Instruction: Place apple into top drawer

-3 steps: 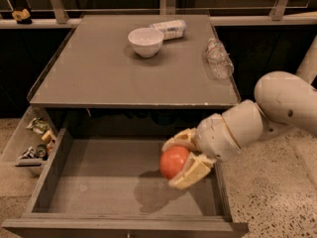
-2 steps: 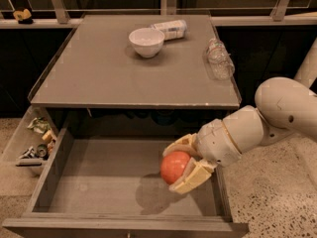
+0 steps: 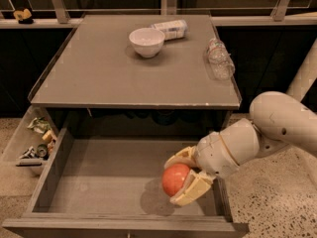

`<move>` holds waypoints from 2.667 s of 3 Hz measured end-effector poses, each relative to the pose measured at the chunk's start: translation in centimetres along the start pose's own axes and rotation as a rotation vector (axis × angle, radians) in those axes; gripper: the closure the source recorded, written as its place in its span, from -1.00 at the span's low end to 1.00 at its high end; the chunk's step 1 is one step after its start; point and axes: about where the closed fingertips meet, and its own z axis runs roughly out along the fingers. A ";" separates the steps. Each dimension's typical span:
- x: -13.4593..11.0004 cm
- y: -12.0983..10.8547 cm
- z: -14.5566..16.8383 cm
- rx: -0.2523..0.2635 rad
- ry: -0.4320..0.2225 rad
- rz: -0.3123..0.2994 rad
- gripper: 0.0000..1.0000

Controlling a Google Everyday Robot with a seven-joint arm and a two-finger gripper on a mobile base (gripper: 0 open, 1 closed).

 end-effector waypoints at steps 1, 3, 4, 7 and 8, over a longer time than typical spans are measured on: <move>6.2 2.0 2.8 -0.043 -0.011 0.149 1.00; 7.1 2.8 3.3 -0.061 -0.022 0.196 1.00; 6.8 -1.4 3.2 -0.035 -0.023 0.208 1.00; 7.4 -5.6 3.3 -0.019 -0.027 0.231 0.65; 7.4 -5.6 3.3 -0.019 -0.027 0.231 0.18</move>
Offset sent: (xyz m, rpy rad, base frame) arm -0.0872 -0.0402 -0.1886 0.0488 0.4590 -0.1629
